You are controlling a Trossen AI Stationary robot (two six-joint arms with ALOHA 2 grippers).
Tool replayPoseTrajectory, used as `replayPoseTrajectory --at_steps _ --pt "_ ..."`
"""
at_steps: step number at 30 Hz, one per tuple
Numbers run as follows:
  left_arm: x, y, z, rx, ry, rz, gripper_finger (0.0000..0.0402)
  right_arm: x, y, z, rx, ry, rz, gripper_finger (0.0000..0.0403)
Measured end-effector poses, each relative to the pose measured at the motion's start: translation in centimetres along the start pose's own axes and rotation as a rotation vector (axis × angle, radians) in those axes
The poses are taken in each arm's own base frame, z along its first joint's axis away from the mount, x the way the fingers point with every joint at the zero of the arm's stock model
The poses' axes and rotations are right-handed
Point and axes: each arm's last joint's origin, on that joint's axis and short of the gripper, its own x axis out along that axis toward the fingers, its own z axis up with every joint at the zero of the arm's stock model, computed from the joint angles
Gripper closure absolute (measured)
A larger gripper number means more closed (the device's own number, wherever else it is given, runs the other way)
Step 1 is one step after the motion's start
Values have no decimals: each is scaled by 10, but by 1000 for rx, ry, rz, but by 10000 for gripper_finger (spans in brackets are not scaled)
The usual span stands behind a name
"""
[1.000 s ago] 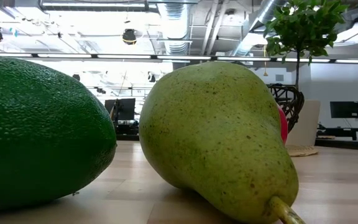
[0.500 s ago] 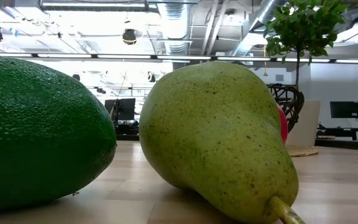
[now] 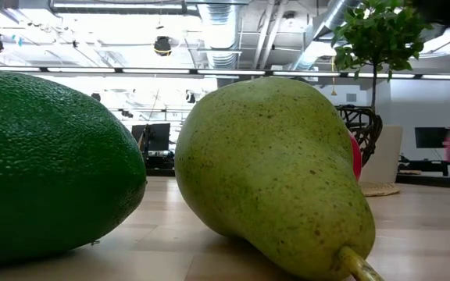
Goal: Build produce basket
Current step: Put the pink dragon fruit into the black basket
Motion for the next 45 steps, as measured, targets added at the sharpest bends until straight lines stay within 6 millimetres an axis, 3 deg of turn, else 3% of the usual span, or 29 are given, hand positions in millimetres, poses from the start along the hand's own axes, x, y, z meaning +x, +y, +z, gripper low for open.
replayPoseTrajectory --at_steps 6,13,21,28,34,38,45 --pt "1 2 0 -3 8 15 166 -41 -26 26 -43 -4 76 401" --pt "1 3 0 -10 8 14 166 -98 -75 53 -66 -16 293 402" --pt "1 3 0 -41 9 15 166 -141 -119 110 -103 -349 555 402" --pt "1 3 0 -95 9 15 166 -139 -119 175 -376 -554 388 403" --pt "1 3 0 -114 8 17 166 -121 -105 217 -687 -578 179 403" --pt "1 3 0 -132 0 30 166 -109 -90 229 -841 -553 144 403" --pt "1 3 0 -136 -4 37 166 -84 -59 232 -1110 -494 46 401"
